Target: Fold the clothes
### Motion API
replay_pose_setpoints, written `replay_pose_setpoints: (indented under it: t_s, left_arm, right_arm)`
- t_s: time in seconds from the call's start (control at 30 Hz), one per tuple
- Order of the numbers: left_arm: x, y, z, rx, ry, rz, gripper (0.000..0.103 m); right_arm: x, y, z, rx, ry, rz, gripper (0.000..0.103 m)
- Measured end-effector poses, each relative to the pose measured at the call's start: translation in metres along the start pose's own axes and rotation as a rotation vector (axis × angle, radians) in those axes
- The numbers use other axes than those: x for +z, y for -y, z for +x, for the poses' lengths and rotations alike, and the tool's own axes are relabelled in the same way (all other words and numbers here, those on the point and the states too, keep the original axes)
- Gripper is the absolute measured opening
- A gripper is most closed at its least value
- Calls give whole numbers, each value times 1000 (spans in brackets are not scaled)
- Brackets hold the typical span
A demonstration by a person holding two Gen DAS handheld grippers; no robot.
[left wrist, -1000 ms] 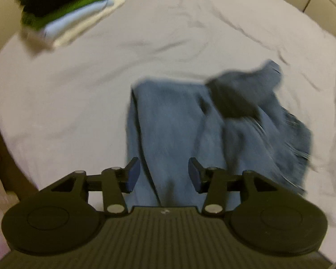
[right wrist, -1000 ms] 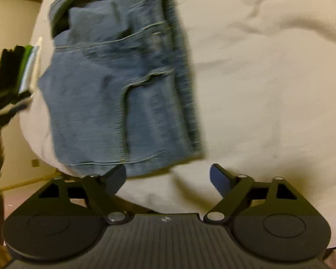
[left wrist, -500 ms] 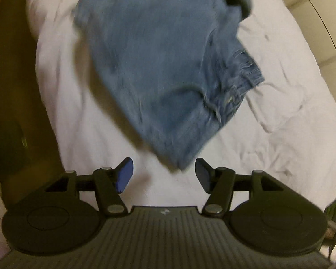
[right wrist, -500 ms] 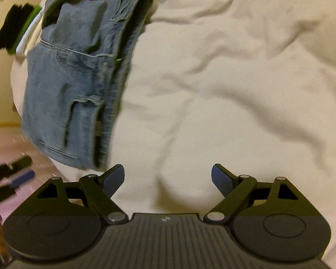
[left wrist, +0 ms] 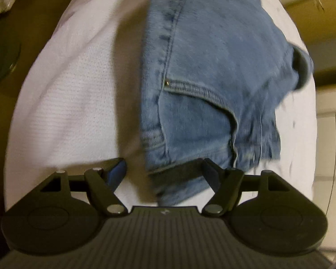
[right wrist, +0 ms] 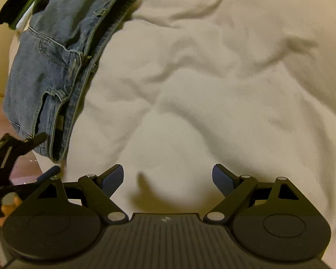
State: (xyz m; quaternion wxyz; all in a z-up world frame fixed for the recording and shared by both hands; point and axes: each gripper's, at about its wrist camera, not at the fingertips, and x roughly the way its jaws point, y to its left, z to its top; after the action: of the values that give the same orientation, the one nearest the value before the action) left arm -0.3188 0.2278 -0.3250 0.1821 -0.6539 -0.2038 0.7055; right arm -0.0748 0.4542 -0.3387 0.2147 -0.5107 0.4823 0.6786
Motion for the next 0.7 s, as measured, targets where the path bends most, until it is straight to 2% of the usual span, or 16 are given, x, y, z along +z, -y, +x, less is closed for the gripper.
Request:
replay_pose_setpoints:
  t_s: [0.07, 0.1, 0.17, 0.2, 0.23, 0.33, 0.43, 0.5, 0.57, 0.63, 0.7]
  left_arm:
    - [0, 5, 5, -16, 13, -16, 68]
    - [0, 10, 5, -27, 13, -4, 55]
    - [2, 16, -1, -45, 14, 39, 38]
    - [3, 18, -6, -52, 16, 61, 17]
    - [6, 16, -12, -70, 16, 69, 15]
    - [21, -4, -43, -146, 22, 54, 13]
    - [37, -10, -57, -82, 80, 88, 13]
    - [45, -11, -46, -77, 55, 60, 15]
    - [44, -9, -35, -47, 39, 73, 25]
    - [37, -7, -25, -20, 31, 74, 39]
    - [33, -7, -17, -21, 20, 55, 42]
  right_arm:
    - [12, 0, 5, 8, 1, -21, 89]
    - [18, 0, 7, 11, 1, -28, 89]
    - [30, 0, 10, 15, 3, -36, 89]
    - [36, 0, 10, 20, 9, -37, 88]
    - [42, 0, 10, 27, 15, -38, 88]
    - [55, 1, 7, 49, 41, -34, 88]
    - [67, 3, 3, 97, 73, -2, 88]
    - [75, 8, 4, 152, 92, 40, 88]
    - [85, 17, 6, 231, 113, 112, 88]
    - [95, 20, 14, 272, 135, 155, 88]
    - [104, 22, 22, 306, 158, 190, 88]
